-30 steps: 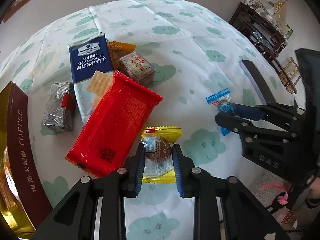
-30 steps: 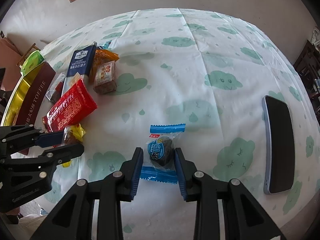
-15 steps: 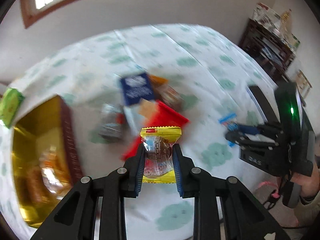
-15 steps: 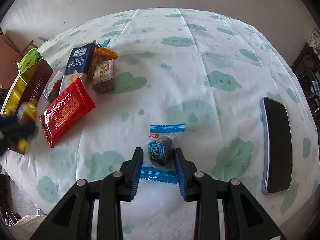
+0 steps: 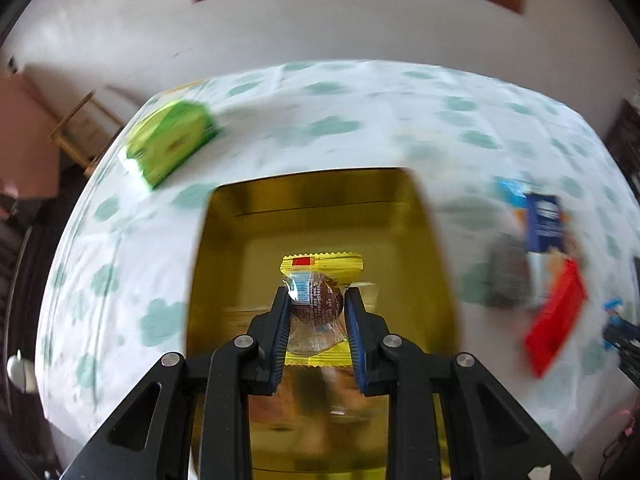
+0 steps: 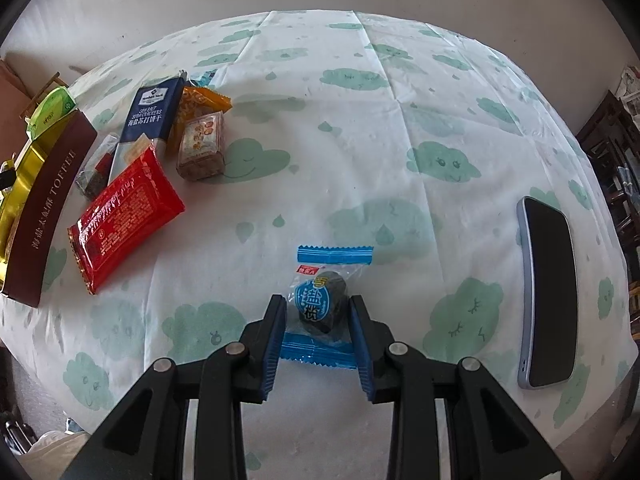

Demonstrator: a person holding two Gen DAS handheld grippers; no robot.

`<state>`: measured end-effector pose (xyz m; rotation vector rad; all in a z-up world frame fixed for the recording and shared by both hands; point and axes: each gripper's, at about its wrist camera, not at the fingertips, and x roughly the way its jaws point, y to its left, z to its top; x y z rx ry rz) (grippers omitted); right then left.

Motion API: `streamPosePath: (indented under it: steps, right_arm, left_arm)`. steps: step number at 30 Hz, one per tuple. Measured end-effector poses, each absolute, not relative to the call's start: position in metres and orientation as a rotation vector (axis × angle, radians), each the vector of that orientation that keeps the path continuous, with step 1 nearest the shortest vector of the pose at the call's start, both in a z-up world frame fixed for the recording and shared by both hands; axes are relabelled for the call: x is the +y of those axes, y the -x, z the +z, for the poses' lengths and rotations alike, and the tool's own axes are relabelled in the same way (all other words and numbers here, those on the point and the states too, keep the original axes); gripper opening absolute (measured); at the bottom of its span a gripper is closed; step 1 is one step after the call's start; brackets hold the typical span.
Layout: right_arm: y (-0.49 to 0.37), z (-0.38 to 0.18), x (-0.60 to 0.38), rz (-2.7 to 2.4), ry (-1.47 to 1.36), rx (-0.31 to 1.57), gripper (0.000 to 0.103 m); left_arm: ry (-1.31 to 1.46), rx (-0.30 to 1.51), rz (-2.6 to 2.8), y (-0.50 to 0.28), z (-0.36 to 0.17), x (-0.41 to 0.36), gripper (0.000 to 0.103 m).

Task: Organize snacks
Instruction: 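Carry the yellow candy into the tin and open the left tool, then carry the blue-wrapped candy into the tin and release it with the right tool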

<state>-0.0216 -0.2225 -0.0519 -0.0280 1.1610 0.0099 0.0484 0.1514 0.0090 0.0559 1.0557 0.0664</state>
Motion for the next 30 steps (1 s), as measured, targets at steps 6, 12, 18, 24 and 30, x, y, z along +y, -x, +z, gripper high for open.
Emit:
streamPosePath:
  steps: [6, 12, 18, 24, 30]
  right_arm:
    - [0.020, -0.052, -0.223, 0.000, 0.025, 1.162, 0.032]
    - [0.018, -0.051, -0.223, -0.013, 0.021, 1.165, 0.032]
    - [0.016, -0.050, -0.222, -0.021, 0.020, 1.161, 0.032]
    - [0.014, -0.033, -0.206, 0.012, 0.034, 1.127, 0.032]
    - [0.009, -0.013, -0.166, 0.110, 0.063, 1.082, 0.032]
  left_arm:
    - [-0.047, 1.085, 0.144, -0.062, -0.009, 0.187, 0.024]
    - [-0.039, 1.126, 0.164, -0.067, -0.029, 0.198, 0.024]
    - [-0.065, 1.137, 0.149, -0.067, -0.039, 0.197, 0.026]
    - [-0.093, 1.137, 0.125, -0.067, -0.043, 0.190, 0.033]
    - [-0.074, 1.097, 0.094, -0.061, -0.033, 0.188, 0.053]
